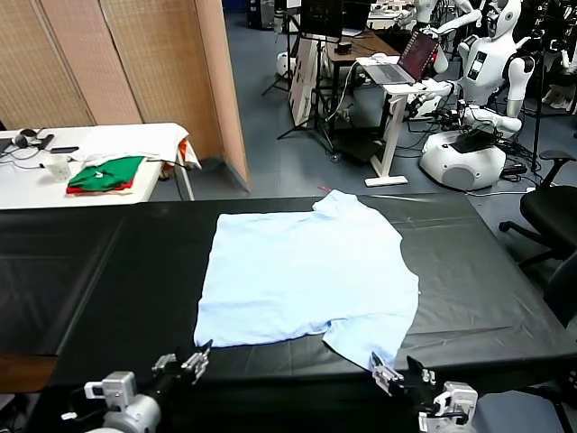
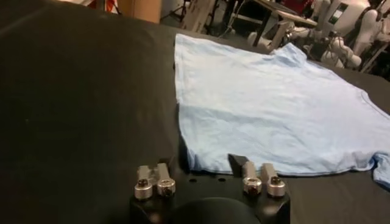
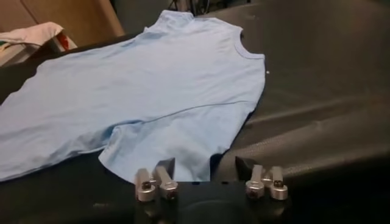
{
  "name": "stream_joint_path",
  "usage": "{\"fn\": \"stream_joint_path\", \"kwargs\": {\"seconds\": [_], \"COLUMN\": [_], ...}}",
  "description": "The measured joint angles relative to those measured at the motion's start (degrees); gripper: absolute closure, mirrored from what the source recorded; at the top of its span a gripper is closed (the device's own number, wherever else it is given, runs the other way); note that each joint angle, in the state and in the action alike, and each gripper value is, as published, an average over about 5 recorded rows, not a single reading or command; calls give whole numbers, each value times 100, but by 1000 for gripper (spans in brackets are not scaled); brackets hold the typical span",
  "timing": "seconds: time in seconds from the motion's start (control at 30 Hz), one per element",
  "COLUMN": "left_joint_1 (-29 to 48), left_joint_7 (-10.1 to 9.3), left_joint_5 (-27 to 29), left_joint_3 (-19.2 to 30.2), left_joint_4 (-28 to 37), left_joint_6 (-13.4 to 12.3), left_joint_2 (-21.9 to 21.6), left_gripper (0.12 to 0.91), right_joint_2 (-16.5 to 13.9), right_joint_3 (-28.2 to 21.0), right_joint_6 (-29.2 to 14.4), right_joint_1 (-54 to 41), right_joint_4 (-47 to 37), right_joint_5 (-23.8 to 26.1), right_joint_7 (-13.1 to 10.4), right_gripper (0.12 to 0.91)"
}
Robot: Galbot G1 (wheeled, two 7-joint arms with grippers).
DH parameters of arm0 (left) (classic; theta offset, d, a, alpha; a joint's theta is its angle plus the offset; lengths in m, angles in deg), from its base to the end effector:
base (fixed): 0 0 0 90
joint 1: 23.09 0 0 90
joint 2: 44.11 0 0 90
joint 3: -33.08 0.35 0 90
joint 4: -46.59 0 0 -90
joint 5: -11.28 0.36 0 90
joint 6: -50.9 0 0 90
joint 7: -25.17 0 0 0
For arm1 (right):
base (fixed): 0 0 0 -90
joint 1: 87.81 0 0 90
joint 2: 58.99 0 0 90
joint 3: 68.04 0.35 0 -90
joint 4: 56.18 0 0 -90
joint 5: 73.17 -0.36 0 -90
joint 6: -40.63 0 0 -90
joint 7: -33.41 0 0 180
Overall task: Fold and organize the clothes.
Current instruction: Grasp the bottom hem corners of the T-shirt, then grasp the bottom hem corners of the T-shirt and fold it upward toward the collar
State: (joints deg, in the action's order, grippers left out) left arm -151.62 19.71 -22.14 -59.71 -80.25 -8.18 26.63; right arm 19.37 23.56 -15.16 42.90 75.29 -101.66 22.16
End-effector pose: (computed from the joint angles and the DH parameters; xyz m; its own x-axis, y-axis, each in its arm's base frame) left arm 0.1491 0.0575 -0.2747 -0.8100 0.1885 0.5553 0.0649 0.9699 -0.2346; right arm 0.1341 -0.0299 -0.2576 -0.8105 -0.0836 0.5797 0.0499 0.9763 0.2105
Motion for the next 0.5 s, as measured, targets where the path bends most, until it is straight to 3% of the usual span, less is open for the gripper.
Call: {"fn": "stream_joint_path", "kwargs": {"seconds": [0.1, 0.27, 0.5], "left_joint_1": [2, 4, -222], "left_joint_7": [0, -22, -140], "left_joint_5": [9, 42, 69], "left_joint_3": [4, 1, -121], "left_joint_4": [7, 10, -167], "left_joint_6": [-24, -76, -146], "left_joint_2": [-12, -17, -19], "left_gripper": [815, 881, 882], "right_joint_2": [0, -18, -60], "right_joint_3": [-2, -3, -102], "right_joint_6": [-38, -72, -116], "right_joint_1": [9, 96, 411], "right_joint_4": [37, 167, 496], "right_joint_5": [-1, 8, 213], "right_joint_7": [19, 25, -6], "right_gripper": [877, 885, 885]}}
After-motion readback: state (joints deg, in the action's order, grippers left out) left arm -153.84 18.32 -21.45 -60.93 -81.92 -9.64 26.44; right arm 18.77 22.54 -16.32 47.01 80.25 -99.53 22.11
